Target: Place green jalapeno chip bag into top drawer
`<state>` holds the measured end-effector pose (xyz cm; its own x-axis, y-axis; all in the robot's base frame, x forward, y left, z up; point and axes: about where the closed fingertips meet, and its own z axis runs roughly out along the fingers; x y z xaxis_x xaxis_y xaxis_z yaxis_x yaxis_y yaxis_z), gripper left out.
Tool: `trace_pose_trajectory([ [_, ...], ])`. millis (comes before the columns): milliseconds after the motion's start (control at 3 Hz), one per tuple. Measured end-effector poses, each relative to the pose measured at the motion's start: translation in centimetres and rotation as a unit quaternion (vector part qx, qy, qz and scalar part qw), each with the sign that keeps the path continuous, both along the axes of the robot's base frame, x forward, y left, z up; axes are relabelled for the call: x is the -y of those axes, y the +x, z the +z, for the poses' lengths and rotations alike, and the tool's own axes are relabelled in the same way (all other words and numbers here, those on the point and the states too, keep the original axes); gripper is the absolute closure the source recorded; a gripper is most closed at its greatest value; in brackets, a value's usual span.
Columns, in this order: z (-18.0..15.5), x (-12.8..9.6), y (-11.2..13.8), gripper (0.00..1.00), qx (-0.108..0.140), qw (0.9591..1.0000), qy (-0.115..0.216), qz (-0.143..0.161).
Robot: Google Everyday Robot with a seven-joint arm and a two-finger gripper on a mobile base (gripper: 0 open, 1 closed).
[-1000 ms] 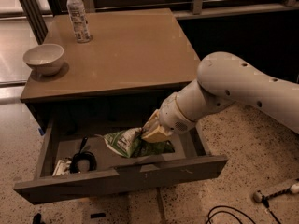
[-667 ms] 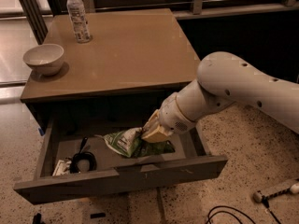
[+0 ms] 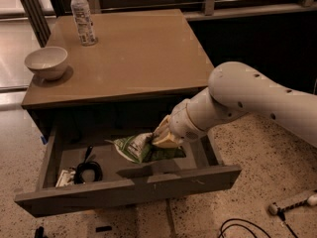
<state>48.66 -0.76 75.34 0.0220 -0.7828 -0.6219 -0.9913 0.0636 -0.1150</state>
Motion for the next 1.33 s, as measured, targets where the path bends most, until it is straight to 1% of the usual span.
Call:
trace_pose_trajectory([
  [333, -1.0, 0.0, 2.2, 1.00, 0.040, 0.9992, 0.004, -0.005],
  [667, -2.2, 0.0, 4.7, 1.00, 0.070, 0.9974, 0.014, -0.008],
  [1000, -4.0, -0.8, 7.2, 1.00, 0.083, 0.9963, 0.023, 0.001],
  [1333, -5.5, -1.4, 8.4, 1.00, 0.080, 0.9965, 0.025, 0.009],
])
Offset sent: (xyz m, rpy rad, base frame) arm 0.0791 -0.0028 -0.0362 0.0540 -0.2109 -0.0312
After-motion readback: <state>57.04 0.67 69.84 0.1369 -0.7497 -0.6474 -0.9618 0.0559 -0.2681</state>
